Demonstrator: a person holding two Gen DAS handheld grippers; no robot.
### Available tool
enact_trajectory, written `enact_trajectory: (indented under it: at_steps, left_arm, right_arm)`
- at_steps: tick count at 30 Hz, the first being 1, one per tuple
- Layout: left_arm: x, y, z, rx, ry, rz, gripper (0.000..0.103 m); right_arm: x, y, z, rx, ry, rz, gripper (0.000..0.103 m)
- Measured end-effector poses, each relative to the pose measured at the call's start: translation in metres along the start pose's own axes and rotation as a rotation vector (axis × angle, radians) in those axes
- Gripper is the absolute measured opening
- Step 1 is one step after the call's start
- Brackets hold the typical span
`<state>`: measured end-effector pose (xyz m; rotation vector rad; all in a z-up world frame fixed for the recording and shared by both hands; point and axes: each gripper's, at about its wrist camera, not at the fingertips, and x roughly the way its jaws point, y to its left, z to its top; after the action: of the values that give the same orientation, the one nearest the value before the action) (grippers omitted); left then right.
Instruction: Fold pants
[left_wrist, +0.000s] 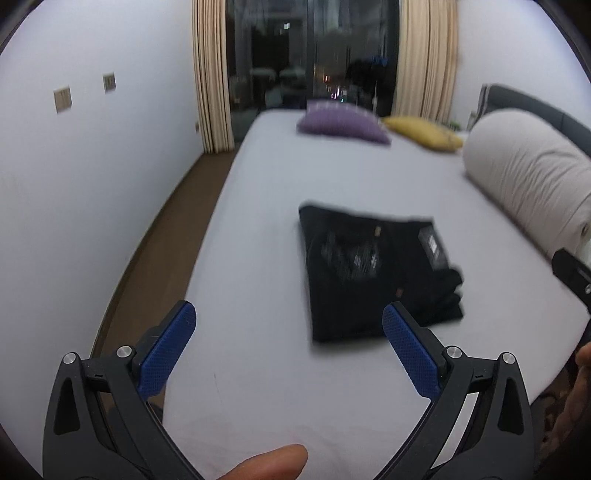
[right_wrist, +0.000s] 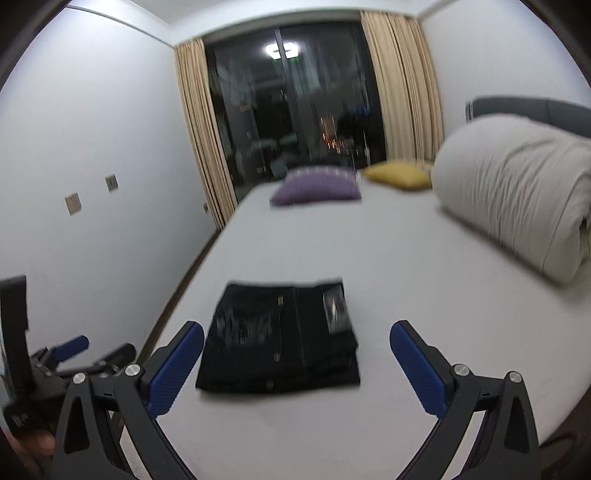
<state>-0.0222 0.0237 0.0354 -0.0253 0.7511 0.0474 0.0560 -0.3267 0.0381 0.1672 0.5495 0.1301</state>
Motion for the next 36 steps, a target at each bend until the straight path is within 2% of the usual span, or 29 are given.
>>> enact_trajectory:
  at_steps: [3, 10, 36]
  left_arm:
    - [0.016, -0.002, -0.014, 0.003, 0.048, 0.006, 0.103]
    - [0.041, -0.004, -0.025, -0.004, 0.08, 0.008, 0.103]
    - [0.048, -0.003, -0.031, -0.004, 0.121, 0.005, 0.103]
  right_arm:
    - [0.01, 0.005, -0.012, -0.007, 0.037, -0.034, 0.103]
    - [0.028, 0.007, -0.029, 0.001, 0.095, -0.078, 0.103]
    - [0.037, 0.008, -0.039, -0.007, 0.145, -0.084, 0.103]
